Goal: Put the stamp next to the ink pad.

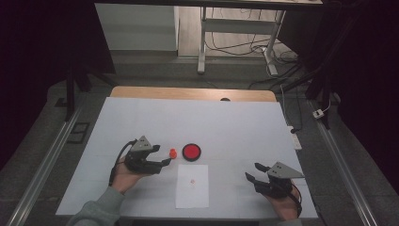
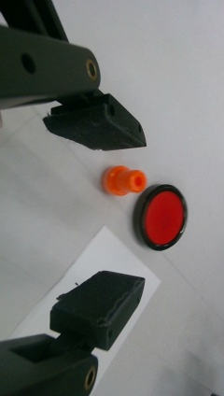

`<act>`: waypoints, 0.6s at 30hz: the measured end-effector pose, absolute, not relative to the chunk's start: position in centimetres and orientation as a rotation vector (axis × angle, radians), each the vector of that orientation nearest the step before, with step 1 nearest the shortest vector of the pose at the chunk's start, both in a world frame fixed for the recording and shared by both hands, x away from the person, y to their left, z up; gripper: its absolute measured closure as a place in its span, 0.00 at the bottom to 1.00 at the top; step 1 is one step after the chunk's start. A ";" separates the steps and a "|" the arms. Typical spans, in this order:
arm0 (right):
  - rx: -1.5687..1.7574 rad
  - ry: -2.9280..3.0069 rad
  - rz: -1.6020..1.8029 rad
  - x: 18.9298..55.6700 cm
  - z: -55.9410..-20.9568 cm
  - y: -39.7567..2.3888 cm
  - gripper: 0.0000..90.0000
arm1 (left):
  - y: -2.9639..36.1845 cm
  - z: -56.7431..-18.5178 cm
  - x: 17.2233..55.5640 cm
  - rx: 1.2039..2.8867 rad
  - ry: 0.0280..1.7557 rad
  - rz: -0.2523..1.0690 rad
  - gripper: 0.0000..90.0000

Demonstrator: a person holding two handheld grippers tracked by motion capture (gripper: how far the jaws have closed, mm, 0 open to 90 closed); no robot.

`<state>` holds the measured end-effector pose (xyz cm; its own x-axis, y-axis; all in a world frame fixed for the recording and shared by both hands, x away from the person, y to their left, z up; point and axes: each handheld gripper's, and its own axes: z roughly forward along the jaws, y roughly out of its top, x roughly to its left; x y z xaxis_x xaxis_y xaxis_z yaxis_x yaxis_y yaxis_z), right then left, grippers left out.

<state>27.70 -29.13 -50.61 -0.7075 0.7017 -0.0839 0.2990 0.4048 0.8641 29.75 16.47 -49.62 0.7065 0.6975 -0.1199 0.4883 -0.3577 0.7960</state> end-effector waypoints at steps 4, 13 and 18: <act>0.849 2.229 1.241 27.8 -50.6 -29.1 0.49 | 17.7 -49.8 28.5 2.023 0.914 0.296 0.32; 0.829 2.238 1.236 27.9 -50.6 -29.2 0.49 | 20.7 -50.4 25.6 1.990 0.947 0.290 0.32; 0.825 2.234 1.232 28.1 -50.6 -29.3 0.49 | 22.3 -51.0 24.5 1.987 0.969 0.290 0.32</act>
